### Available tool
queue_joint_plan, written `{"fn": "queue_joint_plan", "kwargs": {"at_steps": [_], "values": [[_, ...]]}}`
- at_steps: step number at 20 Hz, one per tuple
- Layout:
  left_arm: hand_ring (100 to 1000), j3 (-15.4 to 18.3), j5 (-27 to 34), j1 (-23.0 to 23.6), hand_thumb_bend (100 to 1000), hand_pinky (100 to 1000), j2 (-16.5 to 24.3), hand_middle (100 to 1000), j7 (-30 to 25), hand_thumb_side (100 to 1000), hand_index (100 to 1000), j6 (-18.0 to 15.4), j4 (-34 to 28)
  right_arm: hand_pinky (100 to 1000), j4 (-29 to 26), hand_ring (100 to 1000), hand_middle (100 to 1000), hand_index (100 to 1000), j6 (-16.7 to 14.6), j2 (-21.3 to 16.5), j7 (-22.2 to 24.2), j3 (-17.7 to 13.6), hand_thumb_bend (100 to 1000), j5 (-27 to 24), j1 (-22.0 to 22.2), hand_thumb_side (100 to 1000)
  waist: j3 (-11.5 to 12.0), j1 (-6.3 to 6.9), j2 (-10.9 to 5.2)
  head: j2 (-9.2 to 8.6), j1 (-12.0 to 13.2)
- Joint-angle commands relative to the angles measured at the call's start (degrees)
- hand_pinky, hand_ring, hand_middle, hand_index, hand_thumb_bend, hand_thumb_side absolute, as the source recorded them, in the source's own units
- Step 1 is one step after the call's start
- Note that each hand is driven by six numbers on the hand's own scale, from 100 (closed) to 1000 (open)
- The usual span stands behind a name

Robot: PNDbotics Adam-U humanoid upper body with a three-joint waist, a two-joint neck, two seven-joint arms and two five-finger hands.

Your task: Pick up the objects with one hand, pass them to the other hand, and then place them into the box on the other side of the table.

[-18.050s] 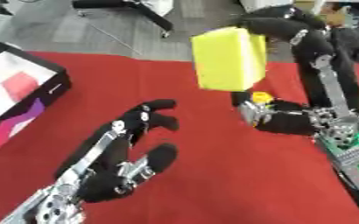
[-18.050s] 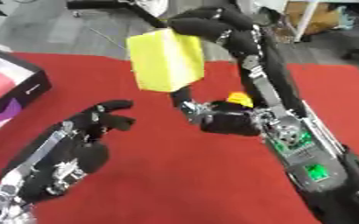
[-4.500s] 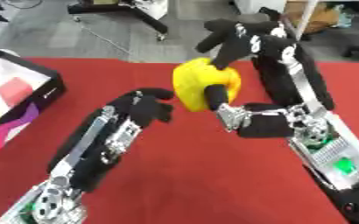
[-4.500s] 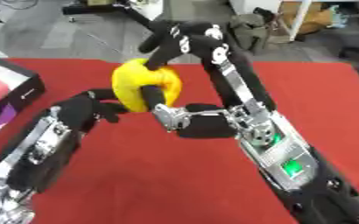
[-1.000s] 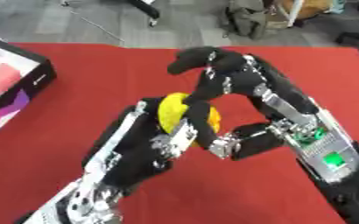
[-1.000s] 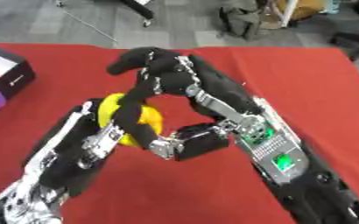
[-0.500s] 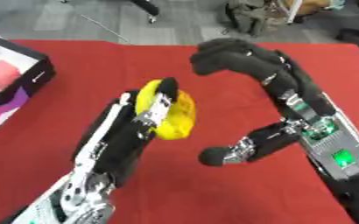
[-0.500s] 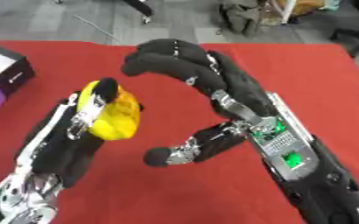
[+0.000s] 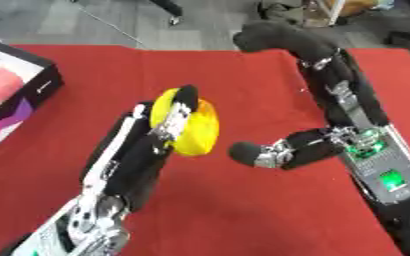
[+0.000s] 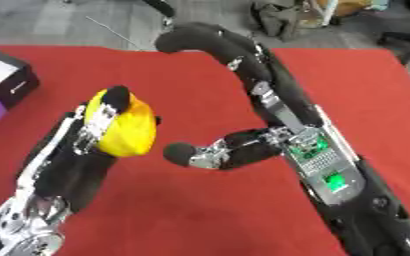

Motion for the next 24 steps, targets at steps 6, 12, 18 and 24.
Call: {"fn": "queue_joint_plan", "kwargs": {"at_steps": [6,12,18,24], "values": [[409,6.68,-3.29,2.75,100,850,8.67,348,7.12,425,300,0.31,-0.40,877,-1.19,831,812,1000,1.82,-1.24,-4.90,-3.50,425,1.06,0.40,126,-1.25,0.84,-1.65,-4.65,9.20],[415,14.51,-3.55,6.77,100,842,19.71,353,19.66,389,269,7.61,-0.40,883,-1.19,830,807,1000,2.36,-1.97,-6.28,-4.52,382,2.69,2.18,132,-2.74,1.29,-1.82,-8.05,17.26],[427,27.94,-1.16,9.28,100,826,29.13,367,21.95,372,258,21.33,6.16,889,-1.19,830,803,1000,2.83,-2.18,-6.41,-4.84,336,4.35,4.63,137,-4.05,1.43,-2.14,-9.13,23.82],[460,34.00,-5.93,8.20,100,823,33.66,411,21.98,353,272,30.48,21.98,896,-1.19,829,796,1000,3.34,-1.80,-5.98,-5.01,284,5.44,7.00,162,-4.97,1.24,-2.35,-9.55,23.74]]}}
